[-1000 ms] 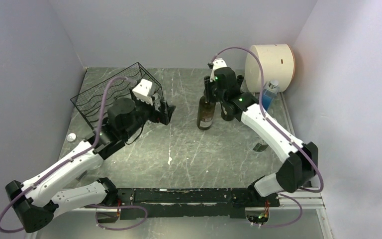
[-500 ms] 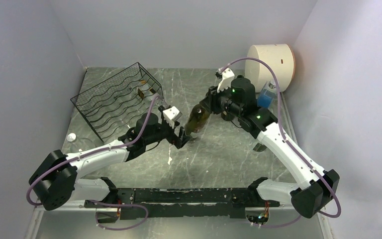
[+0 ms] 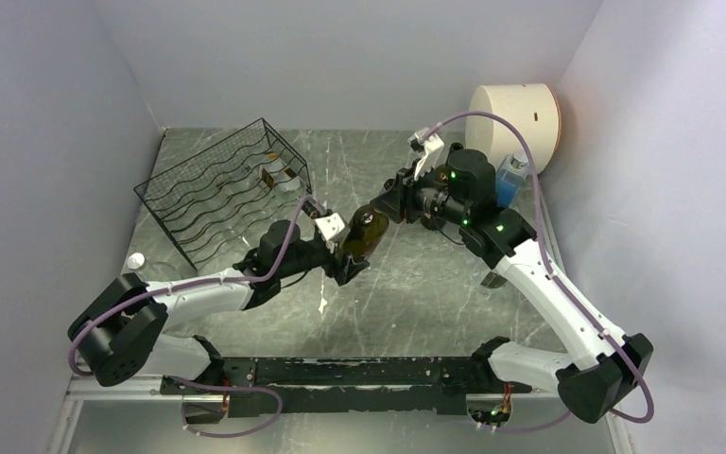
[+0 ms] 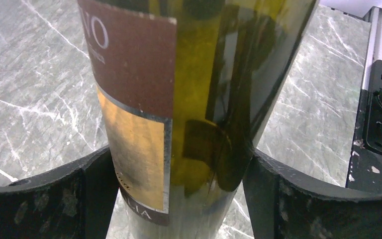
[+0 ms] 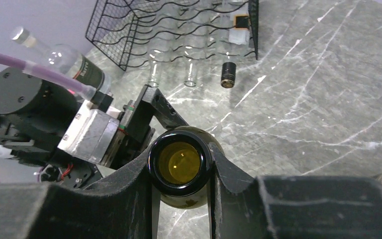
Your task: Put the wine bottle on the wine rack
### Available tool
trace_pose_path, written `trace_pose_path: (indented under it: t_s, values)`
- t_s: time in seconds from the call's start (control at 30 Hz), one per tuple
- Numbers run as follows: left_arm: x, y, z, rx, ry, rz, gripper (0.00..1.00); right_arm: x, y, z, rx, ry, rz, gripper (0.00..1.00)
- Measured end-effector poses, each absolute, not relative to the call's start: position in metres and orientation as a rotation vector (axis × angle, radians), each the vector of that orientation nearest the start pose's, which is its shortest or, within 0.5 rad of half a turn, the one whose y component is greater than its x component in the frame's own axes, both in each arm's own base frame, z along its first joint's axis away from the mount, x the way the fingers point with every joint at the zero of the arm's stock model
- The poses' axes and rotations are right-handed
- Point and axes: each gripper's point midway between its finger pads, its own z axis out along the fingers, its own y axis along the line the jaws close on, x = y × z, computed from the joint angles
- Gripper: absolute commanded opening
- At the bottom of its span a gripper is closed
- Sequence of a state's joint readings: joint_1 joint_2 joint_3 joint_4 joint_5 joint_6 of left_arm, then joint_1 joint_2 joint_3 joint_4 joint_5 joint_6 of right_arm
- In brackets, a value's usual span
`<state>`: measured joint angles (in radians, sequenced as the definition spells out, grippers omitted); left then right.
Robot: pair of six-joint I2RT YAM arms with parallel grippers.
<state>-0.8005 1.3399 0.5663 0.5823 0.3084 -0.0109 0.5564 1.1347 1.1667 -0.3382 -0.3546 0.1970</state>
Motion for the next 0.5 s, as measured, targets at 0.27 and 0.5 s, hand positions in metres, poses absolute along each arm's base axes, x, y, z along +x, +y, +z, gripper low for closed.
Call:
trace_pose_path:
  t_s: [0.27, 0.5]
  values:
    - [0.241, -0.328, 0.160, 0.967, 1.507, -0.834, 0.66, 0.264, 0.257, 0.319, -0.629, 1.819, 0.905, 0.00]
    - [0.245, -0.325, 0.166, 0.989, 1.471, -0.784, 0.07, 0.262, 0.258, 0.323, -0.653, 1.796, 0.920, 0.24]
